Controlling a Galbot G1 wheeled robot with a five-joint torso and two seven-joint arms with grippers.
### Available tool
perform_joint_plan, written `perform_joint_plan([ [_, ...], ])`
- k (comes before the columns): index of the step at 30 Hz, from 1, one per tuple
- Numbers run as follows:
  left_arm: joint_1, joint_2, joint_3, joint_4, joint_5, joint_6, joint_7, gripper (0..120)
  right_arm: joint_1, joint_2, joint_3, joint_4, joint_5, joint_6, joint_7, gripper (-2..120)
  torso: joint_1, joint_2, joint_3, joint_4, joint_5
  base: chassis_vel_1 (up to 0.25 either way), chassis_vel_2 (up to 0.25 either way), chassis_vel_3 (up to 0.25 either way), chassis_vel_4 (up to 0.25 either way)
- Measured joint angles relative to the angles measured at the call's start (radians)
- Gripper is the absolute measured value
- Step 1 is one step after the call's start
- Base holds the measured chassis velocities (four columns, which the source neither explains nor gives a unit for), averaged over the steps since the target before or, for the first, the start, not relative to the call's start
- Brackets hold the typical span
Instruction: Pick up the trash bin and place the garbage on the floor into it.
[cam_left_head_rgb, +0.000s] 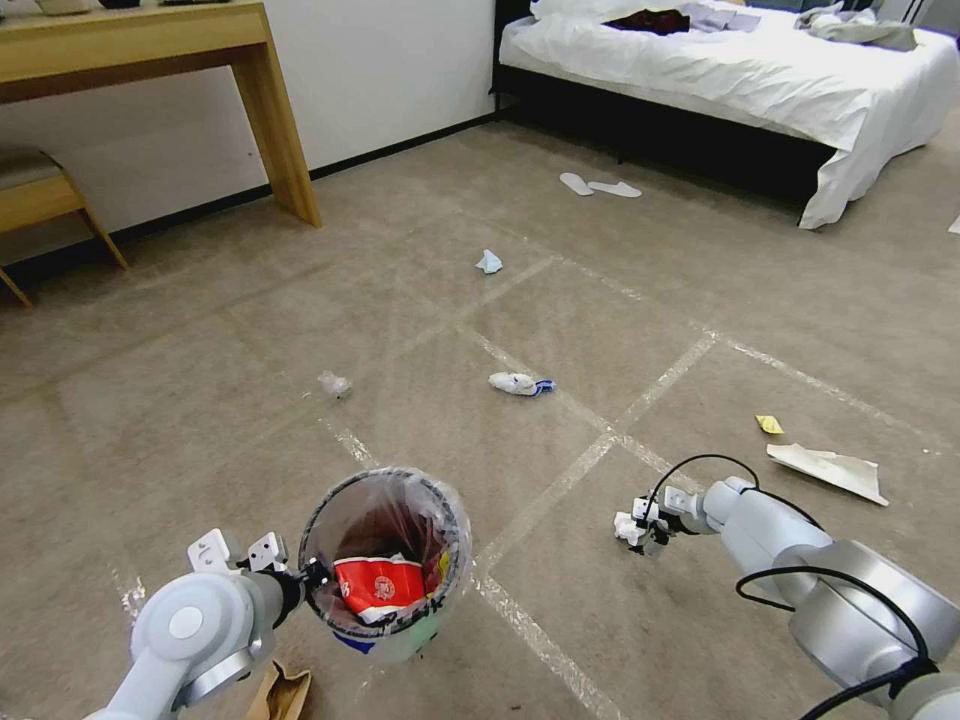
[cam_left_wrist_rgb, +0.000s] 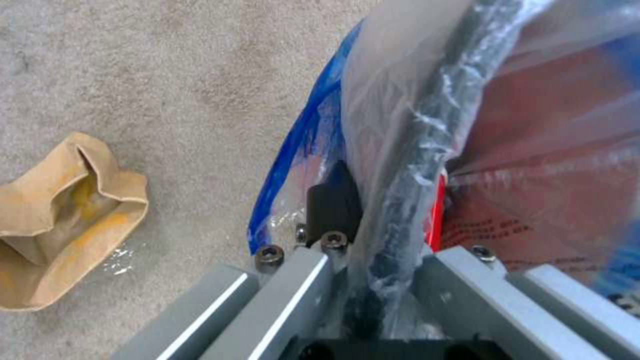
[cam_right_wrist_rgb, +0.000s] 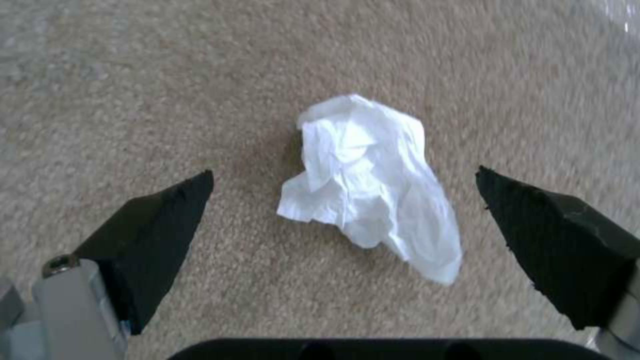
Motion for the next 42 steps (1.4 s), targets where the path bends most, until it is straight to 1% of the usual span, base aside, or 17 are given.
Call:
perform_joint_plan([
  [1,0.000,0.001,-0.001,0.000,0.000,0.000,0.001,0,-0.005,0.004,-0.002,-0.007,0.031,-0.021,0.014,100,0.000,0.000,0.000,-0.0002,0.0000,0.000,0.000,0.000,0.000],
  [2,0.000,0.001,-0.001,0.000,0.000,0.000,0.001,0,-0.005,0.004,-0.002,-0.007,0.031,-0.021,0.014,100,0.000,0.000,0.000,-0.0002,0.0000,0.000,0.000,0.000,0.000],
  [4,0.000,0.001,-0.001,0.000,0.000,0.000,0.001,0,-0.009,0.013,-0.001,-0.016,0.063,-0.053,0.054,100,0.000,0.000,0.000,-0.0001,0.0000,0.000,0.000,0.000,0.000],
  [8,0.000,0.000,0.000,0.003,0.002,0.000,0.003,0,-0.013,0.020,0.004,-0.017,0.087,-0.079,0.080,100,0.000,0.000,0.000,0.0001,0.0001,0.000,0.000,0.000,0.000],
  [10,0.000,-0.002,0.004,0.007,0.007,0.000,0.005,0,-0.019,0.024,0.013,-0.014,0.125,-0.123,0.103,100,0.000,0.000,0.000,0.0000,0.0000,0.000,0.000,0.000,0.000],
  [12,0.000,-0.002,0.004,0.008,0.007,0.000,0.005,0,-0.019,0.024,0.014,-0.013,0.127,-0.127,0.104,100,0.000,0.000,0.000,-0.0001,0.0000,0.000,0.000,0.000,0.000],
  [14,-0.001,-0.003,0.005,0.008,0.008,0.000,0.005,0,-0.025,0.025,0.034,-0.007,0.153,-0.177,0.108,100,0.000,0.000,0.000,-0.0001,0.0001,0.000,0.000,0.000,0.000],
  [15,-0.001,-0.003,0.005,0.008,0.008,0.000,0.005,0,-0.025,0.025,0.034,-0.007,0.153,-0.177,0.108,100,0.000,0.000,0.000,-0.0001,0.0001,0.000,0.000,0.000,0.000],
  [17,-0.002,-0.001,0.005,0.012,0.008,0.000,0.005,0,-0.032,0.025,0.059,-0.004,0.187,-0.224,0.105,100,0.000,0.000,0.000,0.0000,0.0000,0.000,0.000,0.000,0.000],
  [18,-0.002,-0.001,0.005,0.012,0.008,0.000,0.005,0,-0.032,0.025,0.059,-0.004,0.187,-0.224,0.105,100,0.000,0.000,0.000,0.0000,0.0000,0.000,0.000,0.000,0.000],
  [20,-0.004,0.000,0.006,0.014,0.008,0.000,0.006,0,-0.044,0.021,0.065,0.006,0.218,-0.267,0.114,100,0.000,0.000,0.000,-0.0001,0.0003,0.000,0.000,0.000,0.000],
  [25,-0.006,0.000,0.010,0.015,0.008,0.000,0.006,0,-0.049,0.030,0.081,0.004,0.253,-0.285,0.120,100,0.000,0.000,0.000,-0.0005,-0.0001,0.000,0.000,0.000,0.000],
  [26,-0.008,0.000,0.012,0.019,0.008,0.000,0.006,0,-0.049,0.042,0.095,0.001,0.274,-0.298,0.119,100,0.000,0.000,0.000,0.0001,0.0002,0.000,0.000,0.000,0.000],
  [30,-0.010,-0.001,0.014,0.023,0.009,0.000,0.007,0,-0.048,0.054,0.104,0.003,0.295,-0.327,0.119,100,0.000,0.000,0.000,0.0003,0.0000,0.000,0.000,0.000,0.000],
  [34,-0.010,0.000,0.013,0.027,0.009,0.000,0.012,0,-0.042,0.071,0.109,-0.006,0.312,-0.341,0.166,100,0.000,0.000,0.000,-0.0002,0.0000,0.000,0.000,0.000,0.000],
  [42,-0.011,0.000,0.016,0.034,0.014,0.000,0.022,0,-0.041,0.080,0.119,-0.014,0.318,-0.350,0.220,100,0.000,0.000,0.000,0.0000,-0.0002,0.000,0.000,0.000,0.000],
])
